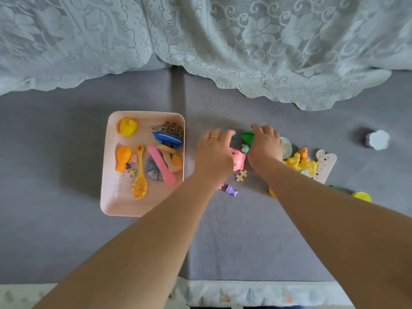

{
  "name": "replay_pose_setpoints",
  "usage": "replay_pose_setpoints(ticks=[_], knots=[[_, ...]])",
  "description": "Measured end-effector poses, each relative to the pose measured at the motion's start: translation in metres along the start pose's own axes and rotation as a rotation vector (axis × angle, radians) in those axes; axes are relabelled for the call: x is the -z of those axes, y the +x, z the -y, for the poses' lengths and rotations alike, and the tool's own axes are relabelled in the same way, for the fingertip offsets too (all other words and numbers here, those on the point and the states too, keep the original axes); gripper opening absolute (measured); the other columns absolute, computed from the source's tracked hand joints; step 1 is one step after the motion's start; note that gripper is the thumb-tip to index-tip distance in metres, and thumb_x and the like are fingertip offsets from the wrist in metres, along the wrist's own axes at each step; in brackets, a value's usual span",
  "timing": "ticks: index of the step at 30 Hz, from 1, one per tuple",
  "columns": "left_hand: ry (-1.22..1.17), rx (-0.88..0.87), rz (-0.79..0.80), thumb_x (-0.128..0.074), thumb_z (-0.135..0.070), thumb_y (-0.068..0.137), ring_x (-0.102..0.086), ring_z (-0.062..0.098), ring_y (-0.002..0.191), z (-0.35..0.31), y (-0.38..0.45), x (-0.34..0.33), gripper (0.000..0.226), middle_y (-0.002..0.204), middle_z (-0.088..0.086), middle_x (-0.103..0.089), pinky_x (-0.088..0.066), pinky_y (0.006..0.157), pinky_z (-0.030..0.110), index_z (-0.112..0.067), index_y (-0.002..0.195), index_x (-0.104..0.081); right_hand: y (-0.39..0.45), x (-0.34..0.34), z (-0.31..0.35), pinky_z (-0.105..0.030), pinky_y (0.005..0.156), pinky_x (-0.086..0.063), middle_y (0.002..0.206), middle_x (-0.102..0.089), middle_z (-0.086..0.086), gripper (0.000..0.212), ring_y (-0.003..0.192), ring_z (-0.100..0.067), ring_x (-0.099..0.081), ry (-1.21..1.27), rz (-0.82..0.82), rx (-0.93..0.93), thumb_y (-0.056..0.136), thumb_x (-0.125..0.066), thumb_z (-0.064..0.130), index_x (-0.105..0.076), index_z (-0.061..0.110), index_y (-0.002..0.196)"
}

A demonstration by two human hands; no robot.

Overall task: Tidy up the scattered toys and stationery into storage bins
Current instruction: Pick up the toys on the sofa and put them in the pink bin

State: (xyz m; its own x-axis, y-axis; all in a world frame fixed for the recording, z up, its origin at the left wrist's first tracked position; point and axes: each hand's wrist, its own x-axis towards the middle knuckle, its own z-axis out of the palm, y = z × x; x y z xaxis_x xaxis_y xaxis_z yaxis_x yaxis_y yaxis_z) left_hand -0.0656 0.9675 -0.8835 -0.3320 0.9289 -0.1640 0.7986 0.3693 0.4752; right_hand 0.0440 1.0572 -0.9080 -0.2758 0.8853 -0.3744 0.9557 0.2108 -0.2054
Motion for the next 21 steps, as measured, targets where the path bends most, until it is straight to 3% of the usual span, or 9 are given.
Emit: replay_pose_setpoints(ticks=[3,6,8,11,14,18,21], knots=[[0.203,-0.094,0.296,-0.070,-0.023,0.074,-0.025,0.030,0.135,-0.010,-0.005,-0.025,0.080,0.144,0.007,-0.032,-0.022,0.111,0.043,-0.029,0.144,-0.032,0.002,-0.004,-0.020,-0.043,0.105,-0.035,0.137,-0.045,-0.012,0.059,0.126,-0.035,-0.042,-0.030,0.080,-0.017,0.087,-0.050,0.004,-0.038,0.023,0.141],[0.368,-0.074,0.368,-0.077,-0.024,0.073,-0.020,0.033,0.139,-0.013,-0.008,-0.040,0.092,0.146,0.012,-0.029,-0.012,0.116,0.049,-0.030,0.148,-0.023,0.001,-0.009,-0.026,-0.044,0.101,-0.038,0.131,-0.048,-0.013,0.051,0.121,-0.036,-0.045,-0.026,0.062,0.001,0.090,-0.057,0.014,-0.041,0.023,0.138],[0.414,-0.048,0.346,-0.066,-0.016,0.080,-0.029,0.033,0.132,-0.017,-0.007,-0.041,0.074,0.140,0.012,-0.035,-0.023,0.113,0.047,-0.027,0.145,-0.030,0.001,-0.011,-0.026,-0.044,0.099,-0.037,0.129,-0.047,-0.013,0.047,0.118,-0.036,-0.046,-0.015,0.049,0.002,0.091,-0.057,0.017,-0.042,0.021,0.135],[0.405,0.007,0.288,-0.053,-0.009,0.088,-0.040,0.030,0.120,-0.018,-0.004,-0.040,0.048,0.130,0.009,-0.043,-0.039,0.094,0.038,-0.020,0.134,-0.043,0.000,-0.010,-0.021,-0.044,0.097,-0.039,0.128,-0.045,-0.013,0.045,0.117,-0.037,-0.046,0.022,0.035,-0.038,0.091,-0.057,0.015,-0.040,0.019,0.133],[0.352,0.071,0.245,-0.065,-0.018,0.081,-0.043,0.029,0.113,-0.017,-0.005,-0.037,0.049,0.123,0.009,-0.046,-0.045,0.083,0.037,-0.016,0.125,-0.045,-0.007,-0.006,-0.015,-0.043,0.094,-0.040,0.128,-0.044,-0.014,0.049,0.115,-0.038,-0.046,0.064,0.002,-0.050,0.091,-0.056,0.015,-0.036,0.018,0.136],[0.212,0.183,0.046,-0.070,-0.033,0.069,-0.046,0.027,0.100,-0.015,-0.012,-0.009,0.049,0.106,0.009,-0.049,-0.044,0.071,0.035,-0.014,0.109,-0.049,-0.014,0.003,0.002,-0.042,0.097,-0.037,0.129,-0.040,-0.015,0.058,0.116,-0.036,-0.043,0.173,-0.050,-0.042,0.093,-0.050,0.013,-0.027,0.020,0.146],[0.256,0.305,-0.089,-0.063,-0.036,0.066,-0.048,0.030,0.098,0.002,-0.026,0.019,0.051,0.104,0.010,-0.051,-0.043,0.078,0.038,-0.015,0.110,-0.048,-0.020,0.010,0.023,-0.042,0.097,-0.035,0.130,-0.039,-0.016,0.059,0.115,-0.038,-0.042,0.244,-0.081,0.004,0.094,-0.049,0.013,-0.027,0.020,0.148]])
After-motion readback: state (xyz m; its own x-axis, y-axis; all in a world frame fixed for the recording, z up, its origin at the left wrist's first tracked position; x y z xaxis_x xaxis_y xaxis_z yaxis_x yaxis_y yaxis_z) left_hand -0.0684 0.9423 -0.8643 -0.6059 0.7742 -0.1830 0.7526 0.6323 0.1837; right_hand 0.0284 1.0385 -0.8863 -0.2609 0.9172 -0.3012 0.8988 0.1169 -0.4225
